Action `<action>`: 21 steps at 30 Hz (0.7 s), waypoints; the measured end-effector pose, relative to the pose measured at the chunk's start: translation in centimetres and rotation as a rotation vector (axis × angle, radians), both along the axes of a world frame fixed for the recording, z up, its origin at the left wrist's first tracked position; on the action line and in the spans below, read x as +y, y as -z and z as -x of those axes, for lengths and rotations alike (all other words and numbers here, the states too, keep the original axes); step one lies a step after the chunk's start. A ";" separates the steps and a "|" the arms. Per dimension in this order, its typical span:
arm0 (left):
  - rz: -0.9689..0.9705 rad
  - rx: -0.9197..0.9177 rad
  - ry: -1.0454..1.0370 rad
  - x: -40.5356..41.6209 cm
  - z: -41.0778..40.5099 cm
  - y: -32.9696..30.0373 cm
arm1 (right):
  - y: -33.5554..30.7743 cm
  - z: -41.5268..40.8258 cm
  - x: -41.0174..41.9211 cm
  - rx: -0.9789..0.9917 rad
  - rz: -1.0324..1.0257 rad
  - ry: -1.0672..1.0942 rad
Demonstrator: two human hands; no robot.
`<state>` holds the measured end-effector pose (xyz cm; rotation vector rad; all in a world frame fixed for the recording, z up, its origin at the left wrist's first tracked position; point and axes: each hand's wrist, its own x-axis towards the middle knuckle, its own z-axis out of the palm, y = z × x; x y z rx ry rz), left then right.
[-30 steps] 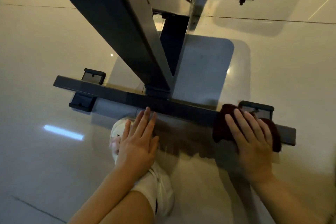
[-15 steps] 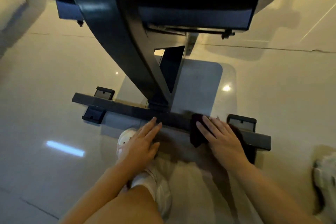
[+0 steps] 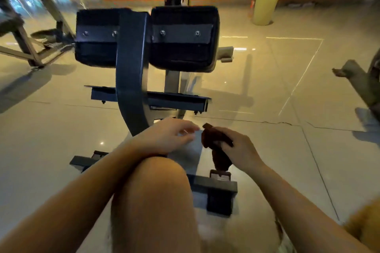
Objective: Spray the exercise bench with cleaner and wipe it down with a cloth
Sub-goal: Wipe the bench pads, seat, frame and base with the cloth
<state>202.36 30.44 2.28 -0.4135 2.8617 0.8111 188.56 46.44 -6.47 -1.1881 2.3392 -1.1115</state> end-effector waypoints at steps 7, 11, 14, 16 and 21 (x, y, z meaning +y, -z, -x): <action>-0.734 0.459 -0.247 6.3 2.5 -6.5 | -13.8 1.0 2.4 0.176 0.252 -0.035; -0.690 0.704 -0.336 6.7 5.2 -6.2 | -15.7 2.9 2.2 0.137 0.212 -0.205; -0.616 0.722 -0.369 5.7 7.1 -4.7 | -14.9 5.3 1.5 -0.090 0.211 -0.254; -0.497 0.680 -0.321 5.2 8.4 -2.9 | -14.0 7.5 0.4 -0.059 0.142 -0.229; -0.384 0.735 -0.426 2.9 12.4 0.8 | -12.0 13.1 -4.1 -0.031 -0.028 -0.259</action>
